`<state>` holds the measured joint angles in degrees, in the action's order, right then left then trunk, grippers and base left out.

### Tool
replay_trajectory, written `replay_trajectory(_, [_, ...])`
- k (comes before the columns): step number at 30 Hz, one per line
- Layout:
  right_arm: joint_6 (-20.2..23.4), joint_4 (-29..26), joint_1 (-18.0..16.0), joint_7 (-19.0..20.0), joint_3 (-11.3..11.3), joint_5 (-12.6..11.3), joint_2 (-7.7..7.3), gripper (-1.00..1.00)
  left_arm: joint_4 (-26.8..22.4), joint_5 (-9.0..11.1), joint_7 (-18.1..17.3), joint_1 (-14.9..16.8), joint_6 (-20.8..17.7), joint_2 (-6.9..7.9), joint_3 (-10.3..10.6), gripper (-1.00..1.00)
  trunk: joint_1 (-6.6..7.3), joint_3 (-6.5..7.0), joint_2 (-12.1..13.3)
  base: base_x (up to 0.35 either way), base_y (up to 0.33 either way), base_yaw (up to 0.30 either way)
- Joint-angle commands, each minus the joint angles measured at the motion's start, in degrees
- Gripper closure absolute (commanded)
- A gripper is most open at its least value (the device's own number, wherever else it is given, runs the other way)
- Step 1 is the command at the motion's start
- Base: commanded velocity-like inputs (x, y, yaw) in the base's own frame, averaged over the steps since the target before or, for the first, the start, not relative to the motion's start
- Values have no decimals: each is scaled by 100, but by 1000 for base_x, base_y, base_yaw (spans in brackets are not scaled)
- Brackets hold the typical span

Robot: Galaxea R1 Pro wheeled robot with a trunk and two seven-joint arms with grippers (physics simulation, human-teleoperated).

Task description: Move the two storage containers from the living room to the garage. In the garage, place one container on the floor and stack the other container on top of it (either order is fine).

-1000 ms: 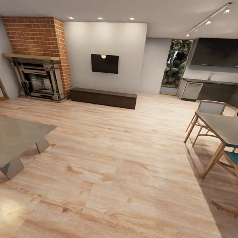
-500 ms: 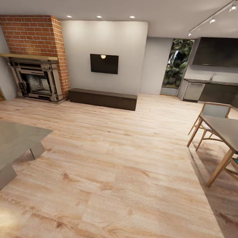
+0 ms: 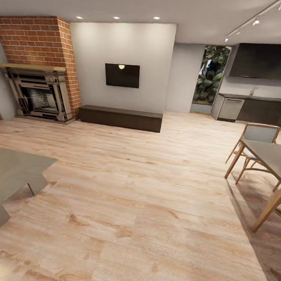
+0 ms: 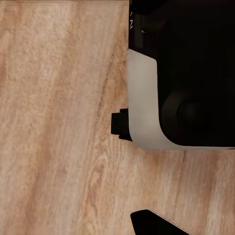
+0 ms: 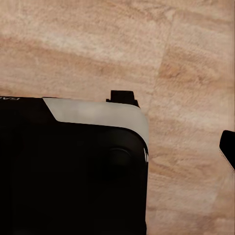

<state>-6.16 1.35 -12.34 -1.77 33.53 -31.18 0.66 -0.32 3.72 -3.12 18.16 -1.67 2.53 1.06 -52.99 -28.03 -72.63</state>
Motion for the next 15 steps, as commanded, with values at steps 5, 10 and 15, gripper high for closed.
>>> replay_trajectory(5, [-26,14,-5,-8,48,-46,5,-100,-3,39,-22,1,-18,2,10,-100,-3,-5,-2,321,0,0])
replay_trajectory(10, [-26,14,-5,-8,48,-46,5,-100,-4,40,-22,2,-18,2,11,-100,-3,-5,-2,321,0,0])
replay_trajectory(15, [-26,14,-5,-8,48,-46,5,-100,-5,39,-22,2,-18,2,13,-100,-3,-5,-2,321,0,0])
